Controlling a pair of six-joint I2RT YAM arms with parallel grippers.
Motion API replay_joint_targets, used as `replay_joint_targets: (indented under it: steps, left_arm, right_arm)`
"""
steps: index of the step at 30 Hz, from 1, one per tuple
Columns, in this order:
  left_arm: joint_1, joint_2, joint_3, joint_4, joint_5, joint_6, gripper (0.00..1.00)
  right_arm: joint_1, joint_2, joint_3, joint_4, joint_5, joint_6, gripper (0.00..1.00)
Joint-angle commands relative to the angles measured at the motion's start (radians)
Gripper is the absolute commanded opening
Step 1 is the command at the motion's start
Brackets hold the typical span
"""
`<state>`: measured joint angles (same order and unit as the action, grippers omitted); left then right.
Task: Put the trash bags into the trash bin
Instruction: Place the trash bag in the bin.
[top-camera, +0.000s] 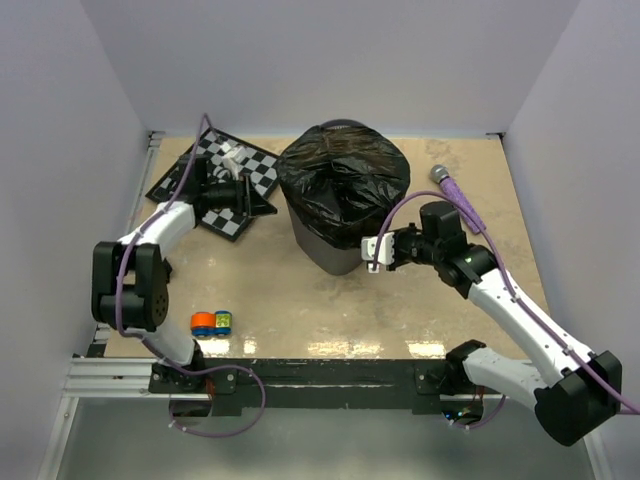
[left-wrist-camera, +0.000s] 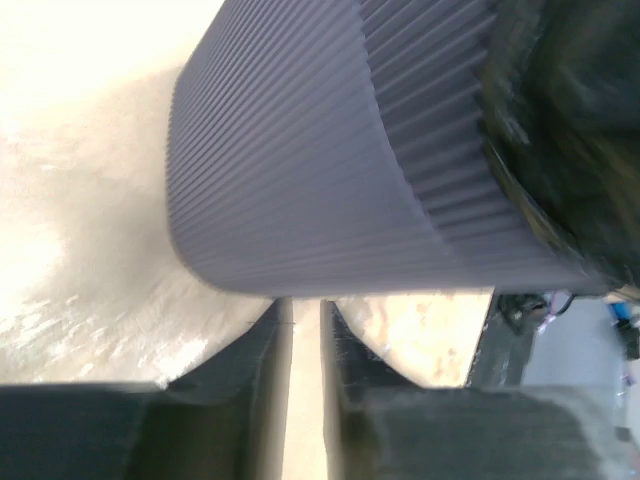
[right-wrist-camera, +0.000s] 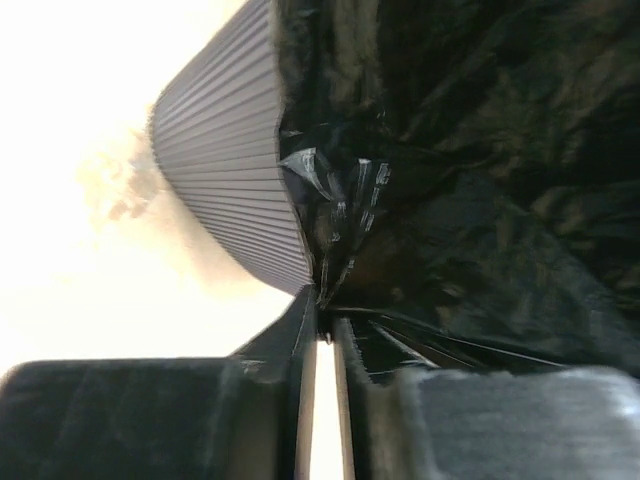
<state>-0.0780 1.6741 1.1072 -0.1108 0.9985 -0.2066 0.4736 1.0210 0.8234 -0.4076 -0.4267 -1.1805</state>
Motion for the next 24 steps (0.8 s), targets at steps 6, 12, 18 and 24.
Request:
replay_joint_targets:
  steps: [6,12,18,24]
  left_arm:
    - [0.109,-0.268,-0.133,0.405,0.095,-0.098,0.67]
    - [0.104,-0.154,-0.112,0.731,0.062,-0.419,0.70]
    - [0.018,-0.140,-0.069,0.803,0.120,-0.331,0.70]
    - [-0.075,-0.192,-0.040,0.519,0.060,0.100,0.70]
  right_arm:
    - [0.011,-0.076,0.092,-0.062,-0.012,-0.004,0.48]
    - [0.014,-0.177,0.143,-0.073,-0.098,0.077,0.80]
    - [0.134,-0.136,0.102,0.148,-0.058,0.188,0.83]
    - [0.237,-0.093,0.103,0.170,-0.047,0.148,0.83]
